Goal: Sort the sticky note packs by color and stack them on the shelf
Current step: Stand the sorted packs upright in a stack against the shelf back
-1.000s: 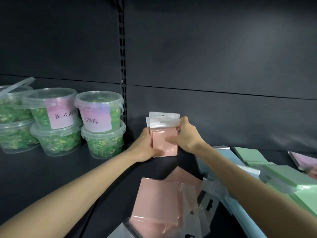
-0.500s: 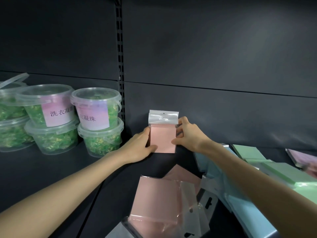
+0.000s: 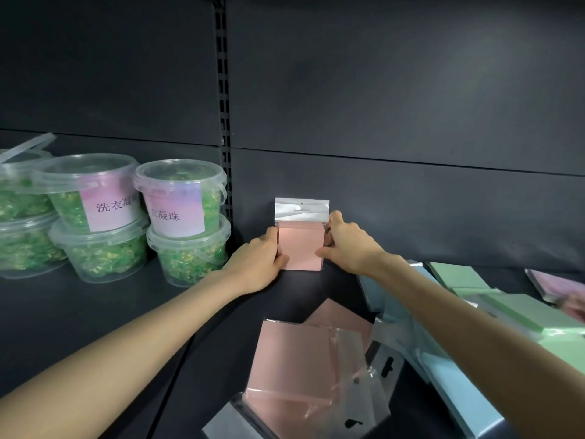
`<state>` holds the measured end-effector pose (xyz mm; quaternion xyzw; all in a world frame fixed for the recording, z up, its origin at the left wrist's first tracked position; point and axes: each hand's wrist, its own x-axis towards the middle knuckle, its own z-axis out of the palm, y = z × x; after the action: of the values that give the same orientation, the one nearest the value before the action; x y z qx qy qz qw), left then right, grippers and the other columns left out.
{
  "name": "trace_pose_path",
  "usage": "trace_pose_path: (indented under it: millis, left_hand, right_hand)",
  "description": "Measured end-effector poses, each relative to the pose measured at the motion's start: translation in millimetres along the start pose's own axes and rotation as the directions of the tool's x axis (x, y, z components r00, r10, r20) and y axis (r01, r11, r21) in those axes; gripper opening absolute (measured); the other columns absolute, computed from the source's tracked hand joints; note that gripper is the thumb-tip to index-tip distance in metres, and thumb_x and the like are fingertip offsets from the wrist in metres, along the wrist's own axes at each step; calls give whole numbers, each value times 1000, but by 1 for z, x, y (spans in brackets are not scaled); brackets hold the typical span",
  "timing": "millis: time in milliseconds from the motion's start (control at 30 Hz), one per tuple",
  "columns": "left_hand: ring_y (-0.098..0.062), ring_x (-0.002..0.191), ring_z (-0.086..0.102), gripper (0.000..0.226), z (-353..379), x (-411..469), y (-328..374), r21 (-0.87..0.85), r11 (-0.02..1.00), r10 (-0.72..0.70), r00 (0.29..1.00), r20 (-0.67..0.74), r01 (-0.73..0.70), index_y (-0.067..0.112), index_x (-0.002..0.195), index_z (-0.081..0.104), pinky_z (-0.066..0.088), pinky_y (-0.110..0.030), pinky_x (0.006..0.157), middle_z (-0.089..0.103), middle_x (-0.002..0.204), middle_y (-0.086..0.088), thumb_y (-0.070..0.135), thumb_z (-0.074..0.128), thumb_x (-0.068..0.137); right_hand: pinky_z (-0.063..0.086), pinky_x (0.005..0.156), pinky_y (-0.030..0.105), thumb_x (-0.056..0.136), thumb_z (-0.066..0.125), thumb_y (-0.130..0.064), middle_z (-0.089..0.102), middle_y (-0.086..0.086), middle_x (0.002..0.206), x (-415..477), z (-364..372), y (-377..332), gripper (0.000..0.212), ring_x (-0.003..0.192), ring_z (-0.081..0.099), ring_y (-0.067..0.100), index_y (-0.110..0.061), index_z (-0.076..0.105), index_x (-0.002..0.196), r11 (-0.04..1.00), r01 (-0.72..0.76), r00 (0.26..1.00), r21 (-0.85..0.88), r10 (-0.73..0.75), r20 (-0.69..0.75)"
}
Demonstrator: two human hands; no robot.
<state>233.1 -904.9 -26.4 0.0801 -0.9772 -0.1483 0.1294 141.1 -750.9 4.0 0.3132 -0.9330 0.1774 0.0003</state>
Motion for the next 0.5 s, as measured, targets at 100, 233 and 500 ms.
trace_pose_path:
  millis: [100, 233, 500]
  left_hand:
    - [-36, 102, 57, 27, -6, 4, -3, 62, 998, -6, 1000, -4, 7, 7, 111, 42, 43, -37, 75, 57, 117, -15, 31, 39, 99]
    - [-37, 101, 57, 30, -10, 4, -3, 83, 995, -39, 995, -89, 46, 8, 110, 49, 40, -36, 72, 60, 115, -15, 34, 40, 99]
    - [-32, 102, 59, 32, -17, -5, 5, 65, 997, -29, 967, -252, 47, 10, 117, 47, 48, -39, 76, 58, 119, -9, 32, 47, 94]
  right_hand:
    - [49, 87, 48, 84, 63, -31, 59, 11, 109, -1, -4, -1, 40, 98, 58, 35, -13, 35, 106, 1000, -27, 1000, 15, 27, 12]
    - [49, 87, 49, 85, 61, -34, 61, 11, 104, -2, -12, 1, 40, 95, 58, 34, -12, 42, 112, 995, -38, 999, 95, 40, -23]
    - [45, 95, 42, 89, 60, -34, 58, 12, 122, -24, -27, -1, 47, 110, 54, 31, -14, 45, 128, 997, -34, 996, 72, 39, -79]
